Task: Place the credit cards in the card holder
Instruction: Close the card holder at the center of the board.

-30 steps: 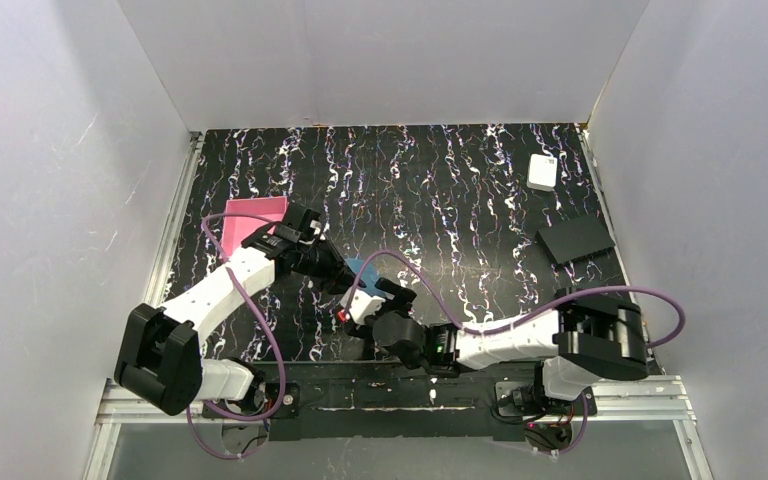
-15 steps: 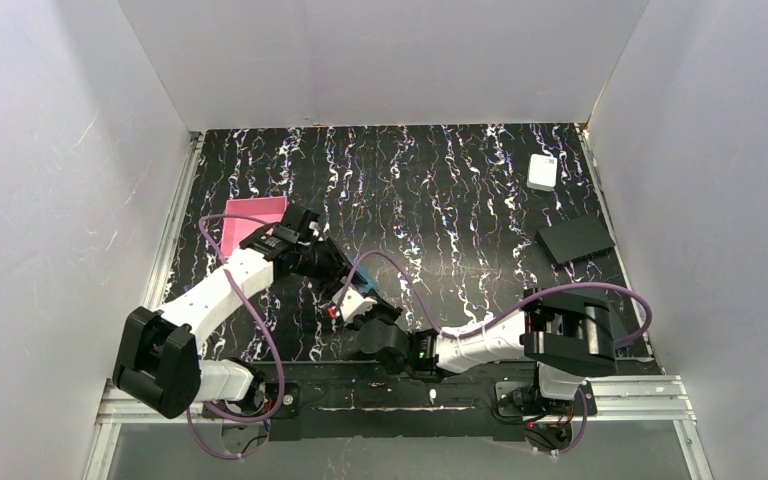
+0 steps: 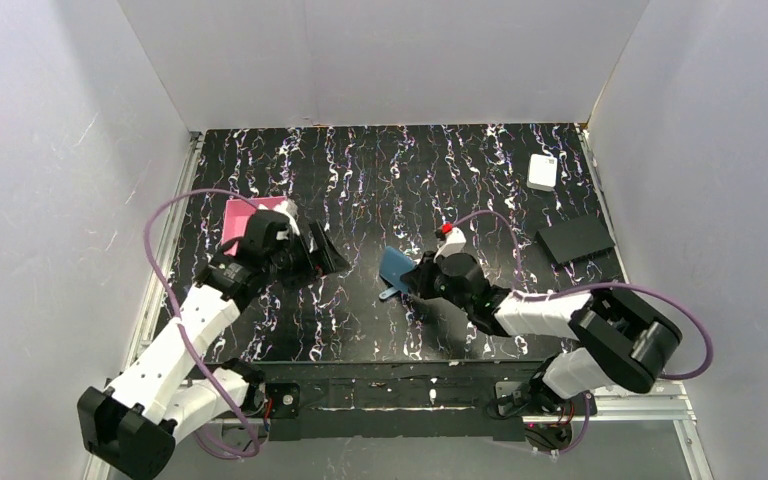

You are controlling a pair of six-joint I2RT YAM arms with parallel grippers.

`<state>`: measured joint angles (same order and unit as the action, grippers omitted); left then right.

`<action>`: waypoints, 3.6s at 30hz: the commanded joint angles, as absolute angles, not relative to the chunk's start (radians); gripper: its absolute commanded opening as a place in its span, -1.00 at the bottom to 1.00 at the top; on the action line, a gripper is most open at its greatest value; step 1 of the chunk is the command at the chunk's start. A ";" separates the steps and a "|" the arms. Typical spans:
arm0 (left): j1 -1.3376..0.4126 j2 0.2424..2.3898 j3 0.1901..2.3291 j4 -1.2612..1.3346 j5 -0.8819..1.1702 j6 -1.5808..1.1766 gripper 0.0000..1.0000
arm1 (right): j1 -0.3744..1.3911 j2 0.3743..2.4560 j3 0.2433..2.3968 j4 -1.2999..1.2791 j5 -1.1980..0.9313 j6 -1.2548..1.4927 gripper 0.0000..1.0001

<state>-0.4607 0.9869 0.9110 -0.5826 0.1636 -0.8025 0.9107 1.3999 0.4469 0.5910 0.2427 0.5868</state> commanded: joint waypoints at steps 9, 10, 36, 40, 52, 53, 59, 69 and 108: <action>-0.654 1.257 0.762 -0.440 0.256 -0.869 0.09 | 0.692 1.628 0.317 1.052 -0.276 1.059 -0.97; -0.654 1.270 0.740 -0.418 0.258 -0.949 0.10 | 0.692 1.628 0.312 1.054 -0.263 1.046 -0.97; -0.647 1.383 0.428 0.265 0.225 -1.653 -0.21 | 0.725 1.522 0.273 0.981 -0.087 0.975 -0.97; -0.660 1.415 0.430 0.282 0.238 -1.662 -0.33 | 0.727 1.525 0.271 0.983 -0.083 0.979 -0.97; -0.682 1.432 0.432 0.298 0.218 -1.665 -0.71 | 0.733 1.527 0.270 0.981 -0.073 0.986 -0.97; -0.683 1.430 0.433 0.299 0.217 -1.664 -0.74 | 0.734 1.526 0.271 0.980 -0.072 0.986 -0.97; -0.689 1.386 0.422 0.299 0.201 -1.662 -0.72 | 0.736 1.527 0.271 0.974 -0.067 0.985 -0.97; -0.701 1.338 0.392 0.299 0.192 -1.680 -0.69 | 0.739 1.532 0.271 0.979 -0.069 0.985 -0.97; -0.700 1.369 0.640 0.043 0.093 -1.389 -1.00 | 0.835 1.481 0.359 0.846 -0.034 0.696 -0.97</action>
